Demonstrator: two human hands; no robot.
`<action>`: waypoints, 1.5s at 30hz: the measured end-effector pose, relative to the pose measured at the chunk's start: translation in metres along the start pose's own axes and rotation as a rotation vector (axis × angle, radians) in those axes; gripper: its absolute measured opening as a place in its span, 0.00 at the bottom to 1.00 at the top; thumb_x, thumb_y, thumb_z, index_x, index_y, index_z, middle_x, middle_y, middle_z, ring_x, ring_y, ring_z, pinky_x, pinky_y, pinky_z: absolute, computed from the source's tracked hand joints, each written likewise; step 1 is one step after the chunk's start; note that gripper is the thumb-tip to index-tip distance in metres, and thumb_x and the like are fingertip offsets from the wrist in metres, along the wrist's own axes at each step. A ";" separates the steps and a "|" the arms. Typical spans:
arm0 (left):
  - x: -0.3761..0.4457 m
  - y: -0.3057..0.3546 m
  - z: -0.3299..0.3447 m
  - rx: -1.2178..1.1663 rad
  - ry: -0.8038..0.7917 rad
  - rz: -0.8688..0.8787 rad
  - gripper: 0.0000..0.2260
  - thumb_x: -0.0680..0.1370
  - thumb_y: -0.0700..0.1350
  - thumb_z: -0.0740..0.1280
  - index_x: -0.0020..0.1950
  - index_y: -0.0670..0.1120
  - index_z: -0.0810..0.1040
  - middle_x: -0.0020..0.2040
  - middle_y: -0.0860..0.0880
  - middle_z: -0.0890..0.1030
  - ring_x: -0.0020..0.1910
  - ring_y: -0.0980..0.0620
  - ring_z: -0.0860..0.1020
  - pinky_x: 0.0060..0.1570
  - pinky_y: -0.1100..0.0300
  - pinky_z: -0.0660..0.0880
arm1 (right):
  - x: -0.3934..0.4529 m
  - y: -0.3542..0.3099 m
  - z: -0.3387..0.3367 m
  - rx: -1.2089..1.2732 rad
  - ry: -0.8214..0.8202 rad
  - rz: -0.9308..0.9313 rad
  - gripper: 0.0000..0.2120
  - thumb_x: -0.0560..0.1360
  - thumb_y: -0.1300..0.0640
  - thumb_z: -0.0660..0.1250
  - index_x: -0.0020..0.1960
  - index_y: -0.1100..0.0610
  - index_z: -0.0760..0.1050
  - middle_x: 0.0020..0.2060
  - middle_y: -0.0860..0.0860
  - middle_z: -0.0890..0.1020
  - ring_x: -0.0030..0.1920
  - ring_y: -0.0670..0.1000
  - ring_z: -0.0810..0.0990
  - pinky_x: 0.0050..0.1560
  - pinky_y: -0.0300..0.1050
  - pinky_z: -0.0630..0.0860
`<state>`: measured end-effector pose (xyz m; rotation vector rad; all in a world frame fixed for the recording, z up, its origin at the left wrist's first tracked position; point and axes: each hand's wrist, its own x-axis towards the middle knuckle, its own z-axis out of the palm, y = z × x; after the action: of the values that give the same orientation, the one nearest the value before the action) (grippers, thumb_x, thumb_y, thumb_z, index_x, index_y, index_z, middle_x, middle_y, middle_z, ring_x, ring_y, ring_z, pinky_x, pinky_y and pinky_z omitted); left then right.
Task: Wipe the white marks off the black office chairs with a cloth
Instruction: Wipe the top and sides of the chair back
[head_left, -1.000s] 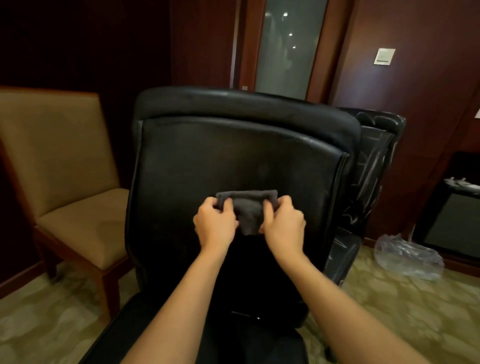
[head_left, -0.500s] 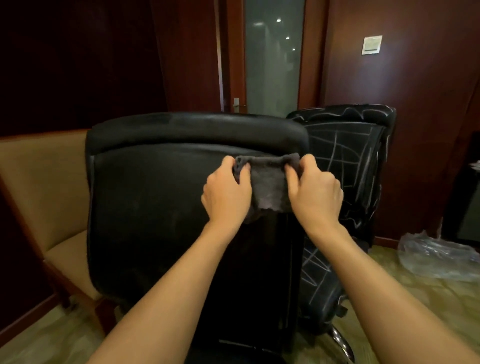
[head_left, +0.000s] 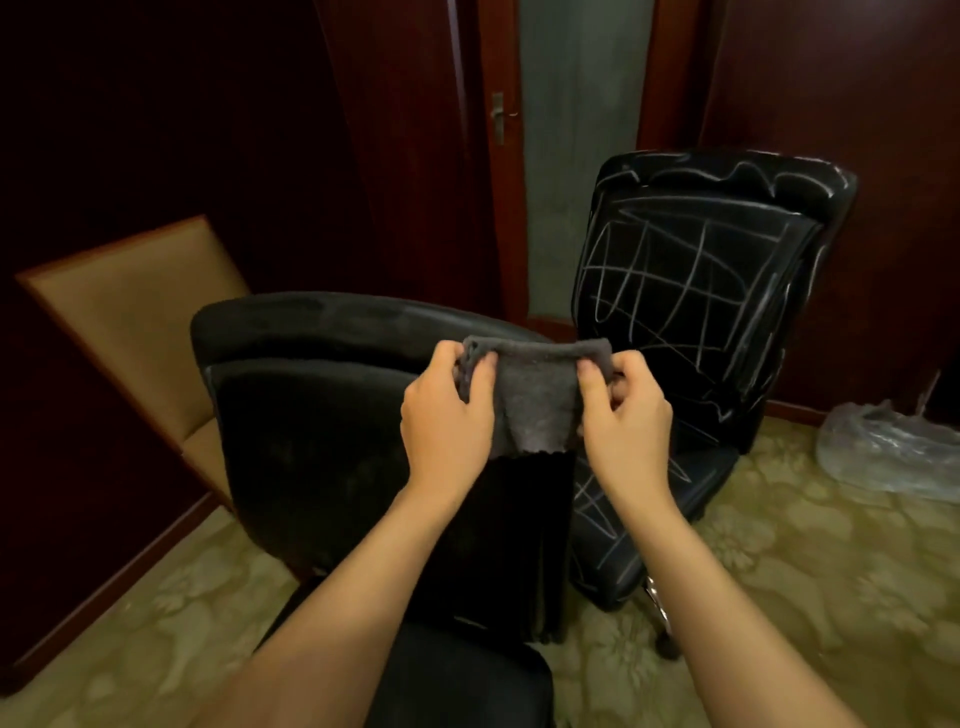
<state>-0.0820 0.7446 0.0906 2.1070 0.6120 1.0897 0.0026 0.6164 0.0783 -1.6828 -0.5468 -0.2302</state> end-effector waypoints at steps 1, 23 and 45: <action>0.008 0.007 -0.002 -0.027 -0.016 -0.053 0.11 0.82 0.54 0.64 0.44 0.50 0.74 0.34 0.52 0.77 0.32 0.52 0.76 0.34 0.46 0.77 | 0.010 -0.008 -0.002 0.005 -0.024 0.009 0.10 0.81 0.50 0.64 0.44 0.54 0.72 0.27 0.49 0.74 0.30 0.50 0.76 0.33 0.50 0.75; -0.036 0.080 -0.019 -0.189 -0.238 -0.449 0.11 0.75 0.57 0.72 0.41 0.52 0.77 0.40 0.53 0.83 0.43 0.54 0.83 0.46 0.46 0.82 | 0.013 -0.058 -0.071 -0.275 -0.353 0.287 0.12 0.77 0.46 0.67 0.42 0.53 0.77 0.33 0.51 0.81 0.36 0.50 0.80 0.37 0.49 0.75; 0.005 0.103 0.002 0.126 0.028 -0.610 0.11 0.78 0.57 0.68 0.42 0.51 0.75 0.41 0.51 0.80 0.46 0.47 0.80 0.50 0.48 0.78 | 0.065 -0.033 -0.030 0.080 -0.734 0.431 0.08 0.80 0.56 0.65 0.43 0.55 0.76 0.36 0.50 0.81 0.39 0.48 0.80 0.41 0.42 0.75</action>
<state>-0.0679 0.6791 0.1688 1.8130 1.2610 0.7435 0.0476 0.6048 0.1424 -1.7370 -0.6933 0.7390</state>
